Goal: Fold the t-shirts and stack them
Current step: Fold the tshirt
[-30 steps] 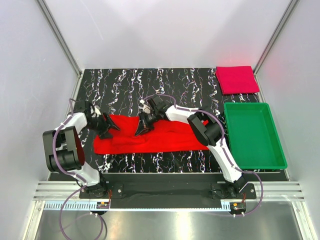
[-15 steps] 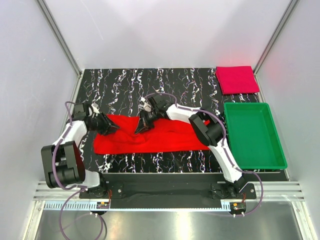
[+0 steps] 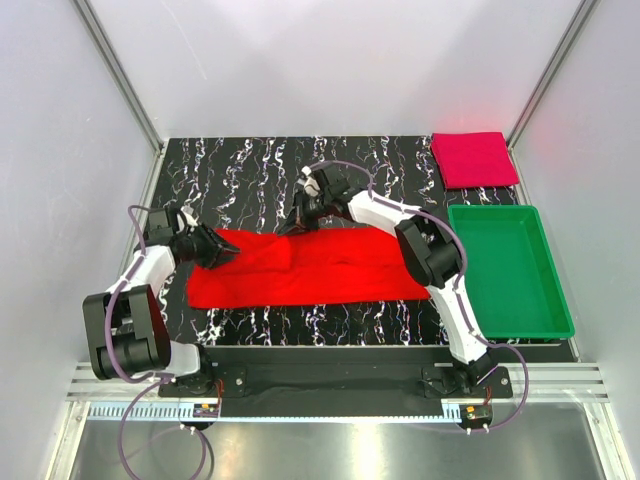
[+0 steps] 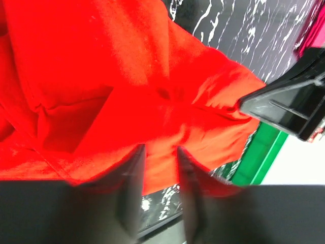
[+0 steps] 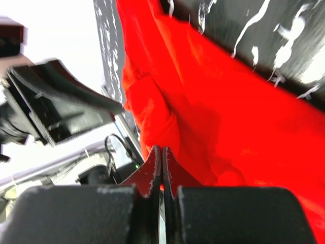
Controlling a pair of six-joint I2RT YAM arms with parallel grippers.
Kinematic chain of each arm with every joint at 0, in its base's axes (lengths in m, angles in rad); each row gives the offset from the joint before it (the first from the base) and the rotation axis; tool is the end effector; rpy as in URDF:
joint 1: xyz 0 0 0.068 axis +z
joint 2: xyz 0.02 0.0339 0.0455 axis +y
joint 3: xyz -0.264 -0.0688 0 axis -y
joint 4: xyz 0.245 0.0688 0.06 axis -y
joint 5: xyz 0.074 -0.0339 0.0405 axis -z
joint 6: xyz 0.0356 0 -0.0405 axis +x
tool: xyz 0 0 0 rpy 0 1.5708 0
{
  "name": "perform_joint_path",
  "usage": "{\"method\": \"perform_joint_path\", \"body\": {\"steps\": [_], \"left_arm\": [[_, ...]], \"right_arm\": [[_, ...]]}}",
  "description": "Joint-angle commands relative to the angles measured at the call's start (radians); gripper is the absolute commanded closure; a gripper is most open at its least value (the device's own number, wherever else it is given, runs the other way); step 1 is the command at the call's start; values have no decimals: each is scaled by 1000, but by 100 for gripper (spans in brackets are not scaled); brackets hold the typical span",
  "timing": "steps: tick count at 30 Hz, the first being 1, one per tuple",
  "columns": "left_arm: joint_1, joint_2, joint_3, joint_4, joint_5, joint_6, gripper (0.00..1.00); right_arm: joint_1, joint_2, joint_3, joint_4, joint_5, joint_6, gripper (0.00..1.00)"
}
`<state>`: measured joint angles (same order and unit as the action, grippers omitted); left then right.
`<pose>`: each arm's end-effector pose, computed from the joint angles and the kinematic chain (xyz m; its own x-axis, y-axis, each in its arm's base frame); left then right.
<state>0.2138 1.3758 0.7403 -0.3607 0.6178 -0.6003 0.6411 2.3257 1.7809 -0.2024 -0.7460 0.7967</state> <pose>0.2561 0.0345 0.1889 -0.7530 -0.6347 -0.1738 -0.3522 0.6118 -0.7082 0.3983 0.3274 0.1621 -0.9802 -0.0762 -0.1830 -0.1966 0.4939 0.8470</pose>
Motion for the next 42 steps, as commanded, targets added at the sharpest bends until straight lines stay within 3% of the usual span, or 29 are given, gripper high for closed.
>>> {"method": "perform_joint_path", "body": {"steps": [1,6,11,14,21,24,25,29,36,39,42], "left_arm": [[-4,20,51,29,-12,5,57],[-7,130,186,-38,28,92,43],[-8,132,251,-98,-7,138,41],[-10,95,246,-130,-35,146,42],[-28,52,194,-198,-33,178,40],[-44,40,189,-239,-47,203,39],[-50,31,191,-253,-53,209,39],[-105,16,198,-280,-76,209,39],[-191,71,307,-319,-174,250,36],[-266,164,396,-337,-289,308,41],[-330,238,478,-374,-361,359,48]], "right_arm": [[-12,4,48,-6,31,38,100],[-9,-38,-49,-14,68,76,100],[25,-26,-86,129,-195,33,96],[37,-63,-144,129,-243,-27,96],[68,-58,-182,126,-401,-28,83],[88,-101,-244,126,-437,-51,70],[89,-117,-254,126,-449,-68,61],[91,-144,-313,123,-572,-88,53],[37,-212,-365,101,-423,-93,51],[-4,-242,-335,3,-241,-120,57],[-4,-223,-259,-185,-101,-272,59]]}}
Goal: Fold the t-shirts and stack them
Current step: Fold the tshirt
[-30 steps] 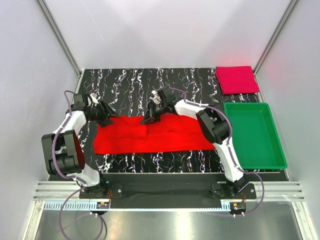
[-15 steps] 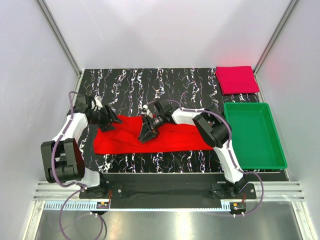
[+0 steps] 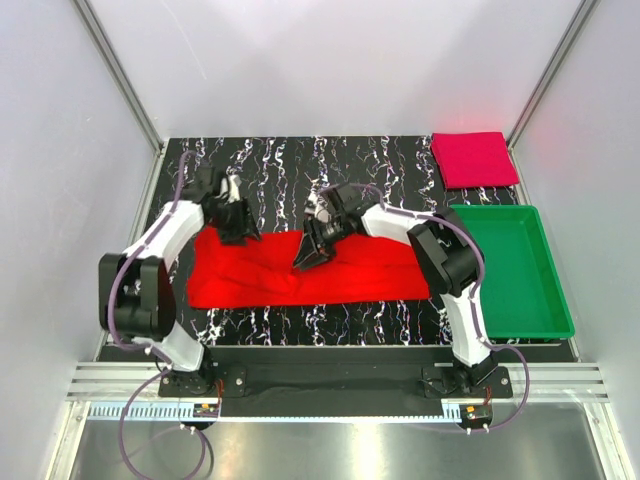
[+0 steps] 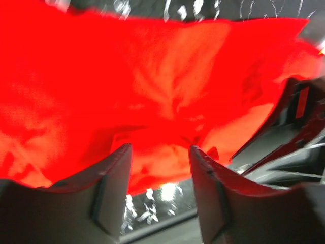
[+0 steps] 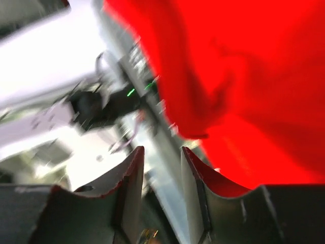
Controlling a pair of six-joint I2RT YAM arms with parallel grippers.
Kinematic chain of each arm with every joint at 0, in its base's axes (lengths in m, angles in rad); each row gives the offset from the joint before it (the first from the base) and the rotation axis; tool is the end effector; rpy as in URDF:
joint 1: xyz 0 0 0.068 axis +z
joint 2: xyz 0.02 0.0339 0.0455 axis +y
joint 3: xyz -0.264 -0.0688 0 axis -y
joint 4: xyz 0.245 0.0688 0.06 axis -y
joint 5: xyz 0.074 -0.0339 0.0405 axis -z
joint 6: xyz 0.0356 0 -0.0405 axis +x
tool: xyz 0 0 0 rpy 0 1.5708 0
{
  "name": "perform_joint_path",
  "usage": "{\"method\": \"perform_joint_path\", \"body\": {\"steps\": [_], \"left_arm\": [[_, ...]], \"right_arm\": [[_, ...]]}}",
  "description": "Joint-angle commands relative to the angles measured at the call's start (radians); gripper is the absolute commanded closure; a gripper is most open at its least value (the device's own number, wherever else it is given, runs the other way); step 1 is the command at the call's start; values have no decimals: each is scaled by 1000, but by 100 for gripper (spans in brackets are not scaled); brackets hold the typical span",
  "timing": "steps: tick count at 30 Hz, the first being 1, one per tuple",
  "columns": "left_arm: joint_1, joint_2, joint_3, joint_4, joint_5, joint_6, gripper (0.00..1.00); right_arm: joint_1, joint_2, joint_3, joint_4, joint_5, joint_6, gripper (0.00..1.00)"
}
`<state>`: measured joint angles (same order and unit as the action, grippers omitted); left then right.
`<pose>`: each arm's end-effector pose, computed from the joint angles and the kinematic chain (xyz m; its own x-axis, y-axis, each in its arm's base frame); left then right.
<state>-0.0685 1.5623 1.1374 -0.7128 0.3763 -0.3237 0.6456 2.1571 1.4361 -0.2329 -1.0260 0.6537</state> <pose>0.3090 -0.0343 0.2339 -0.9277 -0.2329 -0.2918 -0.0818 0.8894 -0.4497 0.3357 0.2910 0.1413 -0.9471 -0.3189 -0.0350 -0.1650 0.3907 0.9056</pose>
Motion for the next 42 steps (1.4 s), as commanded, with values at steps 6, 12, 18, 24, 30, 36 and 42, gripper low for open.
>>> {"method": "perform_joint_path", "body": {"steps": [6,12,18,24,30,36,42], "left_arm": [[-68,61,7,-40,-194,44,36],[-68,-48,-117,-7,-146,42,41],[-70,-240,-280,-36,-36,-61,48],[-68,-406,-320,-131,-123,-146,44],[-63,-289,-179,-122,-231,-121,34],[-39,-116,-82,-83,-204,-31,56],[-22,-7,-103,-63,-116,-8,45]], "right_arm": [[-8,18,156,-249,274,-226,55],[-4,12,162,-250,277,-241,53],[2,-2,129,-249,268,-229,53],[9,-17,115,-247,251,-233,53],[28,4,156,-249,241,-232,52],[38,3,146,-247,248,-212,51],[40,1,124,-237,264,-195,52]]}}
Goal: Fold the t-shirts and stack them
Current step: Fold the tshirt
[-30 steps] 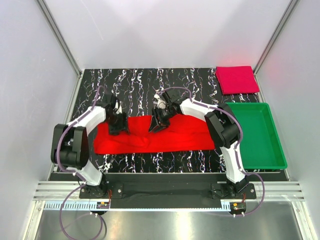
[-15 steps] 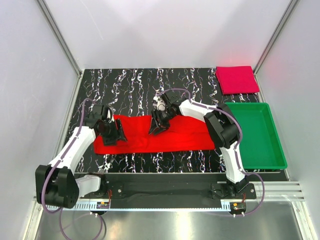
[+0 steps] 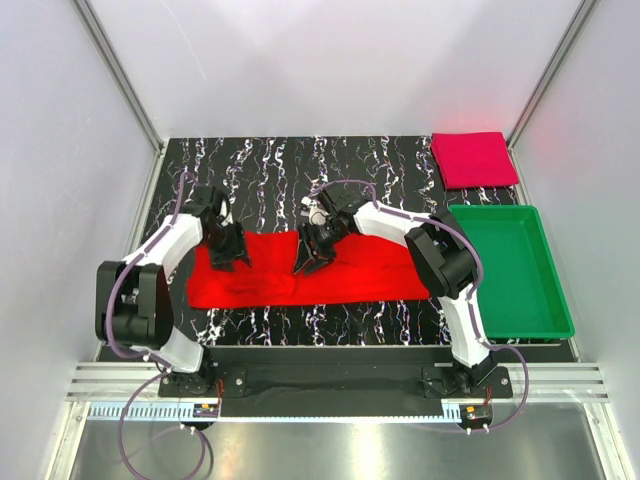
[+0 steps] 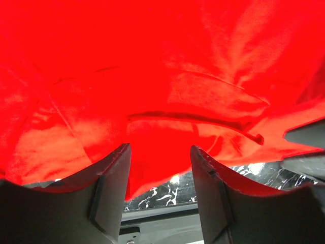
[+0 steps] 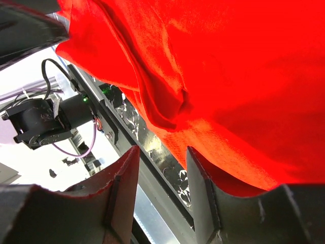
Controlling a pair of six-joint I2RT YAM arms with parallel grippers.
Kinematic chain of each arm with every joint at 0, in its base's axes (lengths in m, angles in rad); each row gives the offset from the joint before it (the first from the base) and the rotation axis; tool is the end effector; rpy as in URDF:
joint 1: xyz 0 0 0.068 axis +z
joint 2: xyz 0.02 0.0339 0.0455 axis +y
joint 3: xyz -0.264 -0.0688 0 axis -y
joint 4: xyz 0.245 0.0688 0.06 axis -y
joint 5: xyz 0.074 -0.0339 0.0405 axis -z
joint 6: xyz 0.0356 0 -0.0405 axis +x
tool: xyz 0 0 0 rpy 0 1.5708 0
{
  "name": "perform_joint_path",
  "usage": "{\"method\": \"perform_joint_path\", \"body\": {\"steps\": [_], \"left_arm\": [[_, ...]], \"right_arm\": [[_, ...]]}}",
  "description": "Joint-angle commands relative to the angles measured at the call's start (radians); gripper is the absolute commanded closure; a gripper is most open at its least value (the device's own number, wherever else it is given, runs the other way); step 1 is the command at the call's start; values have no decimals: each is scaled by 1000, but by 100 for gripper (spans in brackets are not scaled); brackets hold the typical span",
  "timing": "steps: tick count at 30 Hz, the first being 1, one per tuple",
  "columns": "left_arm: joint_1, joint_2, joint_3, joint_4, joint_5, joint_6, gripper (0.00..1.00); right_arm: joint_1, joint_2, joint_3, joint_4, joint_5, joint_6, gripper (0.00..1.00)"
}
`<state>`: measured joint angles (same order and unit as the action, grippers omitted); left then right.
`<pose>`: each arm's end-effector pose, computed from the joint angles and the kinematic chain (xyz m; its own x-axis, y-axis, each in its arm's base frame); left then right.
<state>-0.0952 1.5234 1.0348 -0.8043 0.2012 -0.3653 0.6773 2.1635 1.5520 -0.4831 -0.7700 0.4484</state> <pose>0.2799 -0.0339 0.2105 -0.9469 -0.2612 -0.1876 -0.2040 0.9388 -0.2775 0.3337 0.3002 0.1525 -0.9270 -0.3461 -0.1449 -0.3293 0.5654 0.7563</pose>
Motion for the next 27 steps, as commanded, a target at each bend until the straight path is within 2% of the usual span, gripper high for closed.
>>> {"method": "perform_joint_path", "body": {"steps": [1,4,6,8,11,13,15,17,18,20,24,27], "left_arm": [[6,34,-24,33,73,25,46],[5,-40,-125,62,121,-53,50],[5,-133,-169,62,103,-122,58],[5,-224,-232,65,66,-180,59],[6,-256,-311,60,47,-233,59],[23,-208,-340,33,37,-250,59],[43,-200,-314,5,11,-245,59],[43,-247,-277,7,-22,-229,55],[45,-262,-234,7,-34,-224,49],[45,-288,-191,17,-51,-196,46],[69,-211,-105,62,22,-135,50],[72,-108,-72,93,104,-94,58]], "right_arm": [[8,-5,5,15,8,12,52],[10,-4,-3,18,6,24,52],[11,-2,-7,24,2,29,52],[11,7,-6,31,-2,33,52],[11,16,-3,34,-9,35,52],[11,15,-3,34,-11,33,52],[11,13,-9,37,-11,30,52],[10,12,-18,38,-15,29,52],[11,10,-20,38,-21,26,52],[11,7,-29,46,-26,21,52],[11,4,-35,55,-38,33,51],[11,-4,-47,70,-35,53,49]]}}
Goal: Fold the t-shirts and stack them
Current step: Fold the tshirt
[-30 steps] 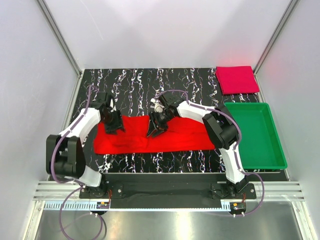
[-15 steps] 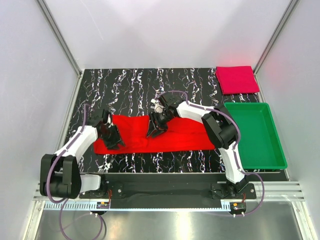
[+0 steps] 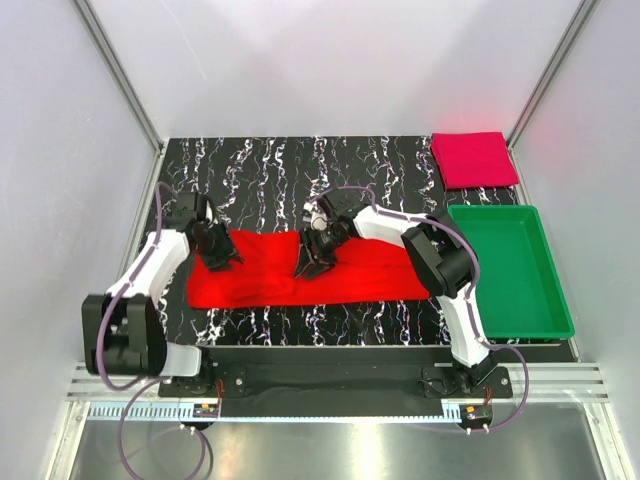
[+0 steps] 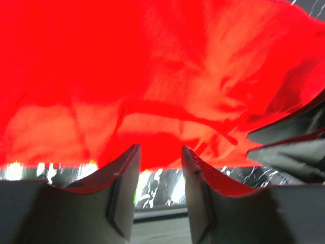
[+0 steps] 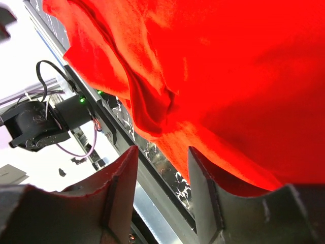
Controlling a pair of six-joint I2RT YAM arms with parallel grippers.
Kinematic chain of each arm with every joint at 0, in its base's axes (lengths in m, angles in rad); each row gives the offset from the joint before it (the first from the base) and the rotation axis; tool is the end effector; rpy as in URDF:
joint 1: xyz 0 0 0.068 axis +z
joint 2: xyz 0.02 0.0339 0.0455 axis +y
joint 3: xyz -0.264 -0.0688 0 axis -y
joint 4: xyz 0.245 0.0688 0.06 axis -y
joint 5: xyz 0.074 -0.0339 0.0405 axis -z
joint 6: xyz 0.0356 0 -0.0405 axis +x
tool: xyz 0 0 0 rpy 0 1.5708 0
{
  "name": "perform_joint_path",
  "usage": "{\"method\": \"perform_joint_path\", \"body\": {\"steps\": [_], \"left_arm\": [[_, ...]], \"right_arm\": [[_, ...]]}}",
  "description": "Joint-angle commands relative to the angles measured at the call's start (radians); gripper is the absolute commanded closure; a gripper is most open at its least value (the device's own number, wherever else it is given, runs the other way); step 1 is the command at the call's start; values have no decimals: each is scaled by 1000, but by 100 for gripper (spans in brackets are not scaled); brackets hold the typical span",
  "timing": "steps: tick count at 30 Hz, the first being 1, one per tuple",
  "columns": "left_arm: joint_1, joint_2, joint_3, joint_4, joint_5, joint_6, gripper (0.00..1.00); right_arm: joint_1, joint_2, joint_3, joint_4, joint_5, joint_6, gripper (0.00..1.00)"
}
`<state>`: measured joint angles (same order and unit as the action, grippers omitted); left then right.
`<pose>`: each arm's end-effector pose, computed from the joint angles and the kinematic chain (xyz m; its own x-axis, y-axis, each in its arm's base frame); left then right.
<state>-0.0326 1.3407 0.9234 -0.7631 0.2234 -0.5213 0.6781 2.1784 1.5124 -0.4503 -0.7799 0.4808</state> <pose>0.2491 -0.0160 0.2256 -0.8593 -0.4579 -0.2280 -0.3597 0.8578 -0.3672 0.3301 0.2980 0.1368 -0.9378 -0.3332 -0.0970 -0.2850 0.5799 0.7632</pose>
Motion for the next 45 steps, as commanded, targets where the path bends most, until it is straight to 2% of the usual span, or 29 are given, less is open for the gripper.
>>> {"method": "perform_joint_path", "body": {"steps": [1,16,20,34,38,45], "left_arm": [[11,112,46,51,88,66,60],[23,178,31,48,27,63,57],[23,204,26,57,17,72,53],[23,276,34,96,4,107,52],[23,272,23,120,31,107,57],[23,272,5,131,67,103,75]], "right_arm": [[11,-23,-17,39,-24,27,48],[11,-40,-87,119,-35,90,47],[11,-32,-90,136,-47,105,47],[9,-20,-90,189,-67,143,47],[11,-22,-115,234,-67,197,47],[11,-38,-165,297,-38,271,45]]}}
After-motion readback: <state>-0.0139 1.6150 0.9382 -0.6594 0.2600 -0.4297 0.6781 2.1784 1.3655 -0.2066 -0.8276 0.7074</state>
